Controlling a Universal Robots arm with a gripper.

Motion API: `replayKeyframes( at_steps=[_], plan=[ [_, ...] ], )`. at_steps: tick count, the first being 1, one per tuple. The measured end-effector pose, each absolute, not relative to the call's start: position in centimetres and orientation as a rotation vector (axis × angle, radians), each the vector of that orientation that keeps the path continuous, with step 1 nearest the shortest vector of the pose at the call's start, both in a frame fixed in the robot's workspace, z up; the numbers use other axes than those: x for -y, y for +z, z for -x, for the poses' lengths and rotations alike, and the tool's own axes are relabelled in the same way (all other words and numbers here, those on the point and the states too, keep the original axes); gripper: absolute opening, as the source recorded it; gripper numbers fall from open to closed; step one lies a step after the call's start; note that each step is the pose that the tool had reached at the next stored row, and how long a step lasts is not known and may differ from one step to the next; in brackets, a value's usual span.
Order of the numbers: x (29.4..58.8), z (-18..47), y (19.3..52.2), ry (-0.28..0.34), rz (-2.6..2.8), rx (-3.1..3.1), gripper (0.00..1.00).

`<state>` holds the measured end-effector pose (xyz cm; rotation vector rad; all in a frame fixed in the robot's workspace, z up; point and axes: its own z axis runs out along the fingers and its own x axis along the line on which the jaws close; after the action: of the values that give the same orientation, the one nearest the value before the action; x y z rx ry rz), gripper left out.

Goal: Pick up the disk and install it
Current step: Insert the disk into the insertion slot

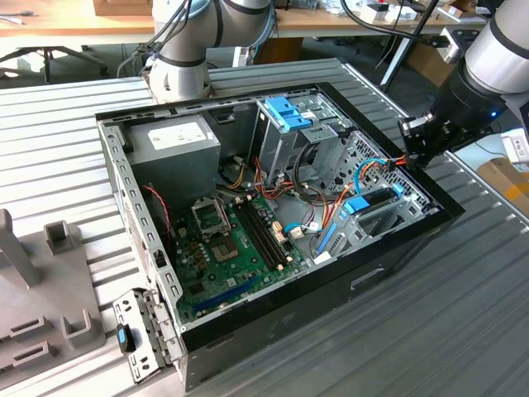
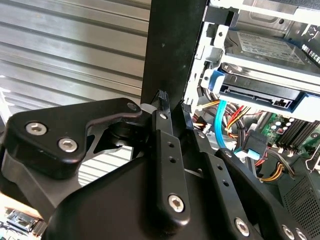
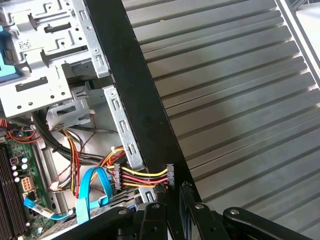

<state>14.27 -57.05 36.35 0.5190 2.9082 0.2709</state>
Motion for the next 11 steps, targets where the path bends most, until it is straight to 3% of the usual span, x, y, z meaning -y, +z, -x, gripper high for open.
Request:
replayKeyframes(
  at_steps=[11],
  plan=[
    [56.97, -14.43, 35.99, 0.279, -0.510, -2.910, 0.25]
  ],
)
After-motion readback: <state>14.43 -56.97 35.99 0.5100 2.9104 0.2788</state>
